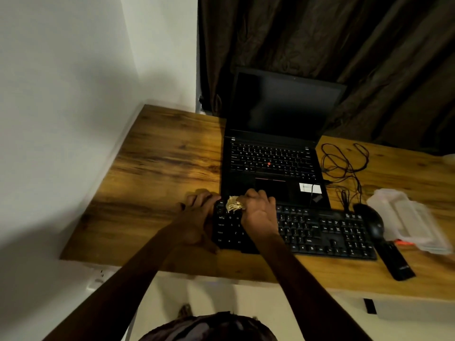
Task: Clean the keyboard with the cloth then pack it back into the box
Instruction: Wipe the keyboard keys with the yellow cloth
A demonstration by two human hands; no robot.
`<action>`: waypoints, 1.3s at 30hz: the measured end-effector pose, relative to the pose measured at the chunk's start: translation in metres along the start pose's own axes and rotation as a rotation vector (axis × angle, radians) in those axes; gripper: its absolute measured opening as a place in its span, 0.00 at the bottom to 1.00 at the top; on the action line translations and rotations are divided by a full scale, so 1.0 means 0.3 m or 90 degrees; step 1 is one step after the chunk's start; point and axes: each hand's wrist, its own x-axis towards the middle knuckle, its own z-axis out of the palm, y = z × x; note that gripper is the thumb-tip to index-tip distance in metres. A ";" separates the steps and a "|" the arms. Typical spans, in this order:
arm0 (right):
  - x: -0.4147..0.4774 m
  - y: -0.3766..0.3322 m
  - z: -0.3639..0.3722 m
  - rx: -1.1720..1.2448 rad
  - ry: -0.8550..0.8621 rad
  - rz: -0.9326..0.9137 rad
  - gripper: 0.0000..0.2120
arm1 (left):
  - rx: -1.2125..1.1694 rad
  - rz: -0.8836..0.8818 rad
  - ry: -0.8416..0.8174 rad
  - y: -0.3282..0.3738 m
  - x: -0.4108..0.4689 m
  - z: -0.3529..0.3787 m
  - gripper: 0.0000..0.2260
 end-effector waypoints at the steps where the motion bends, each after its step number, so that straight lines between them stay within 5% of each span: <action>1: 0.003 -0.018 0.001 0.005 -0.003 -0.013 0.19 | 0.009 -0.002 0.002 0.003 0.000 -0.001 0.66; 22: -0.006 -0.038 0.022 0.077 0.045 -0.058 0.23 | 0.022 -0.002 0.007 -0.005 0.001 0.008 0.66; 39: -0.025 0.071 0.015 0.032 0.021 0.037 0.22 | -0.021 0.021 0.007 -0.022 0.007 0.007 0.66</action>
